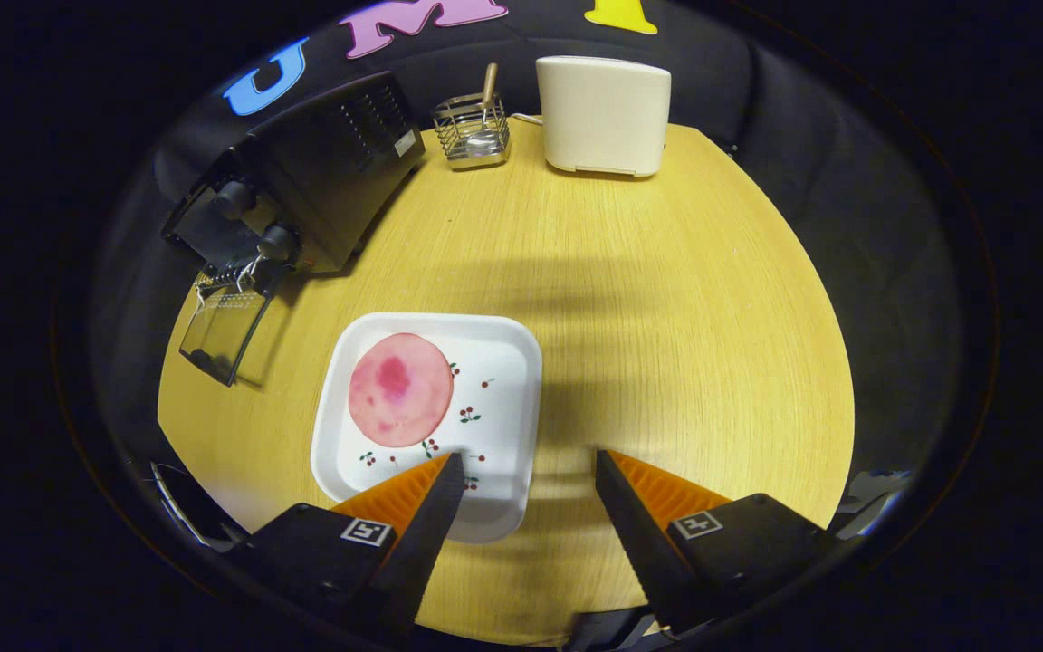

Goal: Open the toaster oven, put the food inside, and close the toaster oven door.

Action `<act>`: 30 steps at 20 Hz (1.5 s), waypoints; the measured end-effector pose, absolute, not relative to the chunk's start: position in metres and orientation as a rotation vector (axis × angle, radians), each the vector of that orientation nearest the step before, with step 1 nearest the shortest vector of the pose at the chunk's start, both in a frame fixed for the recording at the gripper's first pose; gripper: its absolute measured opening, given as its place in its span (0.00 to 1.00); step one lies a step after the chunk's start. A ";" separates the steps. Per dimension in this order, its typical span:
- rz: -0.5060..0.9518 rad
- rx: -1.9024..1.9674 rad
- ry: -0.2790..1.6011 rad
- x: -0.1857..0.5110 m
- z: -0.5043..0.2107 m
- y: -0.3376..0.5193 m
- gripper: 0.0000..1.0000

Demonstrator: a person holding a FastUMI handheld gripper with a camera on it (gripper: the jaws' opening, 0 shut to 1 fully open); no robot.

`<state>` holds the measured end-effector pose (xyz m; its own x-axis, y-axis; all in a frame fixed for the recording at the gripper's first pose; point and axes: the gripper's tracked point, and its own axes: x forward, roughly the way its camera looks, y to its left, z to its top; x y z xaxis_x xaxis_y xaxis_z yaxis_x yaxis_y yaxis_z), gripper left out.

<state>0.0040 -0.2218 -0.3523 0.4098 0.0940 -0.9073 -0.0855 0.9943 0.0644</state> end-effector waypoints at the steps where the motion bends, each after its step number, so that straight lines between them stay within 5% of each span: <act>1: 0.104 0.005 1.142 0.006 -0.353 -0.224 0.93; 10: 0.075 0.051 1.182 0.012 -0.358 -0.222 0.24; 13: 0.101 0.096 1.180 0.010 -0.358 -0.220 0.10; 30: 0.082 0.405 1.160 -0.011 -0.332 -0.192 0.05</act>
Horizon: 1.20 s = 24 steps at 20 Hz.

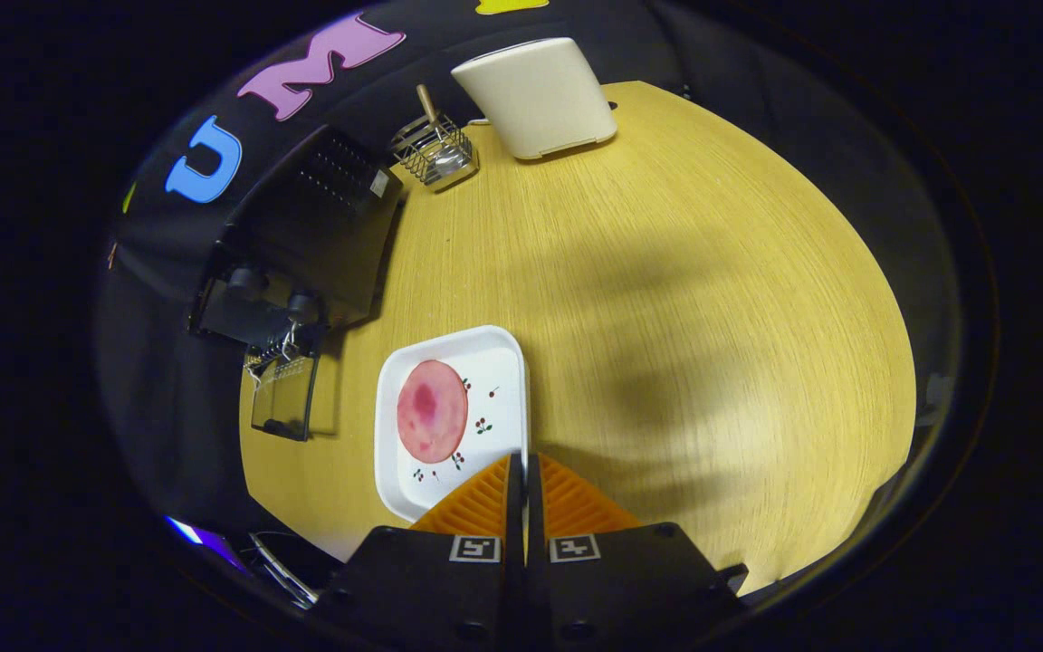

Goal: Open the toaster oven, put the food inside, and close the toaster oven door.

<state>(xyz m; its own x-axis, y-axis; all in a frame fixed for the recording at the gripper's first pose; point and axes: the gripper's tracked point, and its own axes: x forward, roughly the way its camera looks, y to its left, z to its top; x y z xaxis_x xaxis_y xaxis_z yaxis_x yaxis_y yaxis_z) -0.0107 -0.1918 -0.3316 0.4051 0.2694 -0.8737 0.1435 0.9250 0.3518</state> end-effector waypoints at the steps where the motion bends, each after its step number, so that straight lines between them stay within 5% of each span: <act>1: 0.072 0.430 1.154 -0.011 -0.329 -0.187 0.05; 15: -0.061 0.751 1.009 -0.052 -0.264 -0.149 0.05; 24: -0.006 0.910 0.955 -0.073 -0.225 -0.070 0.05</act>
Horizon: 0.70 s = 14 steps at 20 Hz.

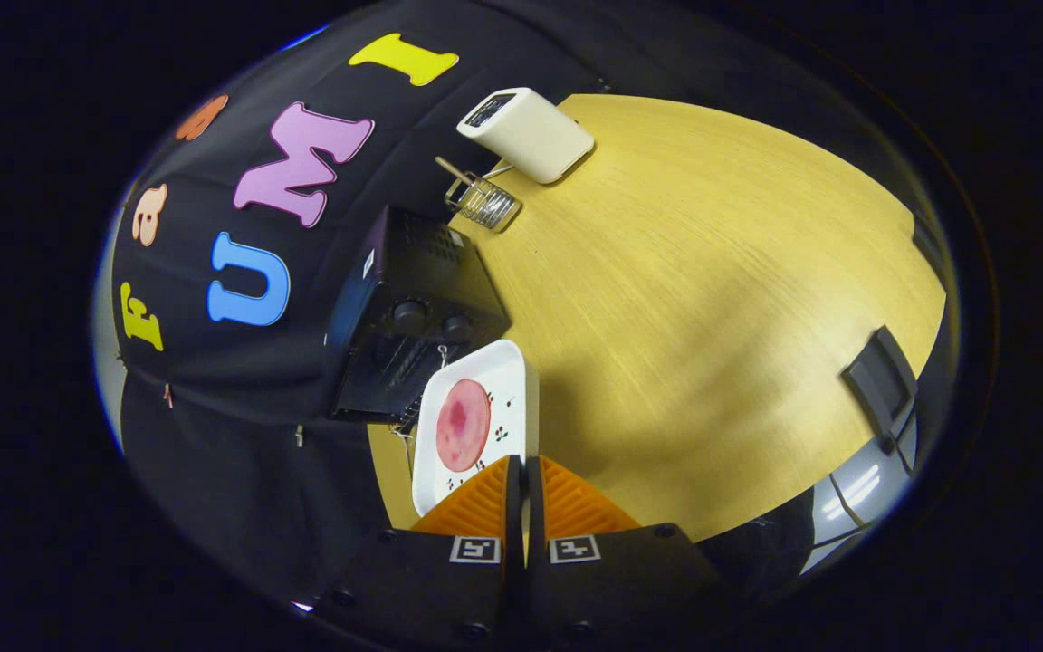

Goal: Open the toaster oven, put the food inside, and close the toaster oven door.

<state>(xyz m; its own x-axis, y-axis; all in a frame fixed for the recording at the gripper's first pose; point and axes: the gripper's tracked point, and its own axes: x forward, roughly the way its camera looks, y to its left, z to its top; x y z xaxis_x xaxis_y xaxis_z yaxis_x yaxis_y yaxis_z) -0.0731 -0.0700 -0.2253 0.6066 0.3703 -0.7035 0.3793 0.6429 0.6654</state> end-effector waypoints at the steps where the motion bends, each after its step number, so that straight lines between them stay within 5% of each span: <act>1: 0.009 0.920 0.953 -0.074 -0.222 -0.058 0.05; 14: 0.076 0.891 0.878 0.003 -0.239 0.078 0.05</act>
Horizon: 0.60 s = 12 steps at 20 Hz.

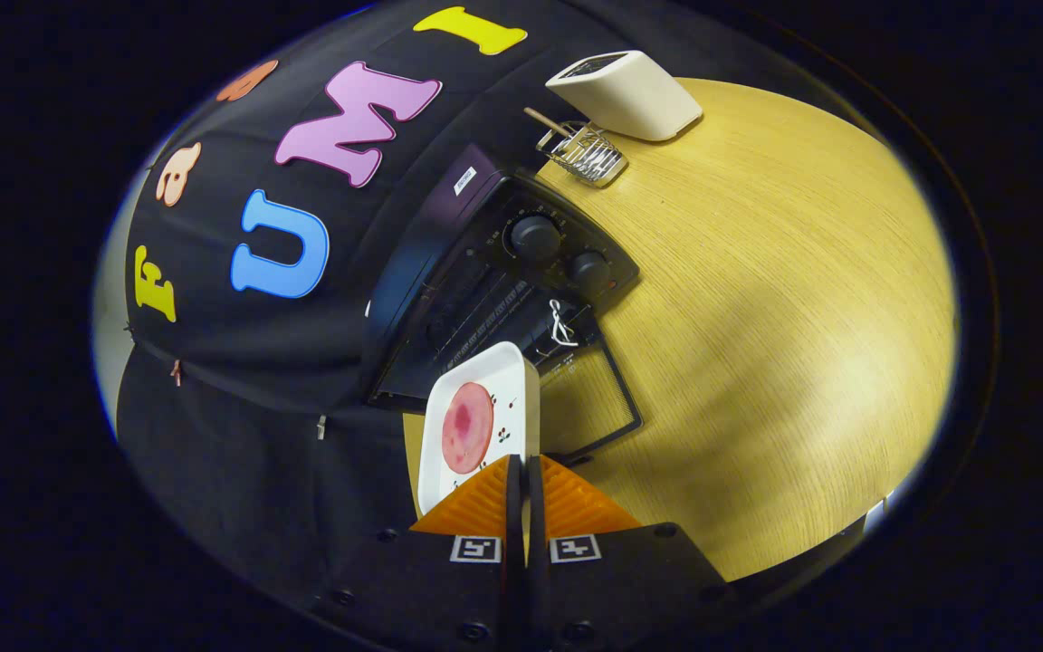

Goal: Open the toaster oven, put the food inside, and close the toaster oven door.

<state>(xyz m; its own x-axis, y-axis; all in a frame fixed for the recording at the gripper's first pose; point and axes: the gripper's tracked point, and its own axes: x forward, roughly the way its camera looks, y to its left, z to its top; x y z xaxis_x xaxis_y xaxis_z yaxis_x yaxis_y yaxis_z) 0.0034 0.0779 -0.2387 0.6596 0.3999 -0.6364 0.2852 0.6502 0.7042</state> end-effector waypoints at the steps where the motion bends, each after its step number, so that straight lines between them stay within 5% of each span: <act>1: 0.061 0.893 0.866 0.012 -0.243 0.081 0.05; 12: -0.128 1.101 0.670 0.107 -0.283 0.111 0.05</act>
<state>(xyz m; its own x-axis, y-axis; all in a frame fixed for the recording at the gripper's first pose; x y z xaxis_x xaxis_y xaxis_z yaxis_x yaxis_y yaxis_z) 0.1068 0.1115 -0.2832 0.7983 0.2251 -0.5587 0.4151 0.4666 0.7810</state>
